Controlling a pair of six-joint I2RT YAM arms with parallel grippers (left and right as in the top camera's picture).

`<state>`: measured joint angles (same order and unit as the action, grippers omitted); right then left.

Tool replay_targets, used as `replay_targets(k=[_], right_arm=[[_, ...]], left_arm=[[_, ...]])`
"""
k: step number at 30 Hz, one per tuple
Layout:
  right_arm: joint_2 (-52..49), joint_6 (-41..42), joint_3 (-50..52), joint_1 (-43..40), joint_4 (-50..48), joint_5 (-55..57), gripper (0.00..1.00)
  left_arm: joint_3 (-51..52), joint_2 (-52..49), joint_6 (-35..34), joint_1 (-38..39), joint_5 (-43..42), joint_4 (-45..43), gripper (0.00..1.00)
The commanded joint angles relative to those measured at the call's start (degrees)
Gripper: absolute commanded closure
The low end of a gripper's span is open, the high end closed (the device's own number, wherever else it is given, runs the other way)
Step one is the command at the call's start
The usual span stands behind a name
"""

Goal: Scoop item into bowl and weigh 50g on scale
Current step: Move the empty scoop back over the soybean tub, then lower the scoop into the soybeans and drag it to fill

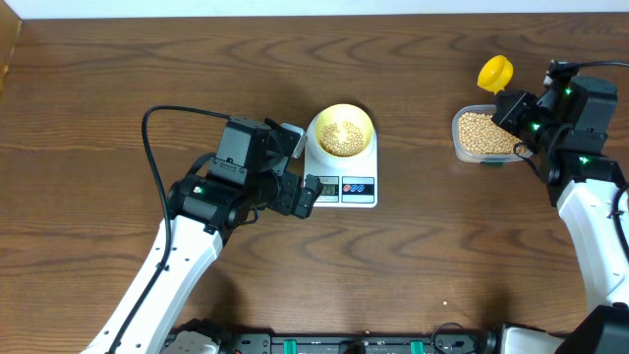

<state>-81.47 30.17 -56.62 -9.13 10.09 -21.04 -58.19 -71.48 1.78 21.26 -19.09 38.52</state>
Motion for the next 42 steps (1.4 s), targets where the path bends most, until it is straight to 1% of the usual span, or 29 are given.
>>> replay_targets(k=[1, 17, 23, 28, 33, 35, 37, 39, 42], right_arm=[[1.0, 1.0, -0.7, -0.7, 0.1, -0.7, 0.99], [0.9, 1.1, -0.7, -0.7, 1.4, 1.4, 0.99], [0.9, 1.0, -0.7, -0.7, 1.3, -1.3, 0.99], [1.0, -5.0, -0.7, -0.7, 1.3, -3.5, 0.99], [1.1, -5.6, -0.7, -0.7, 1.7, -3.9, 0.99], [1.2, -7.5, -0.7, -0.7, 0.9, -2.8, 0.99], [1.6, -12.6, -0.7, -0.7, 0.3, 1.1, 0.99], [1.9, -12.7, -0.7, -0.7, 1.9, 6.4, 0.99], [1.9, -12.6, -0.7, -0.6, 7.1, 7.4, 0.99]], left_arm=[[0.0, 0.0, 0.8, -0.2, 0.6, 0.0, 0.02], [0.0, 0.0, 0.8, -0.2, 0.6, 0.0, 0.02], [0.0, 0.0, 0.8, -0.2, 0.6, 0.0, 0.02], [0.0, 0.0, 0.8, -0.2, 0.6, 0.0, 0.02], [0.0, 0.0, 0.8, -0.2, 0.6, 0.0, 0.02], [0.0, 0.0, 0.8, -0.2, 0.6, 0.0, 0.02], [0.0, 0.0, 0.8, -0.2, 0.6, 0.0, 0.02], [0.0, 0.0, 0.8, -0.2, 0.6, 0.0, 0.02], [0.0, 0.0, 0.8, -0.2, 0.6, 0.0, 0.02]])
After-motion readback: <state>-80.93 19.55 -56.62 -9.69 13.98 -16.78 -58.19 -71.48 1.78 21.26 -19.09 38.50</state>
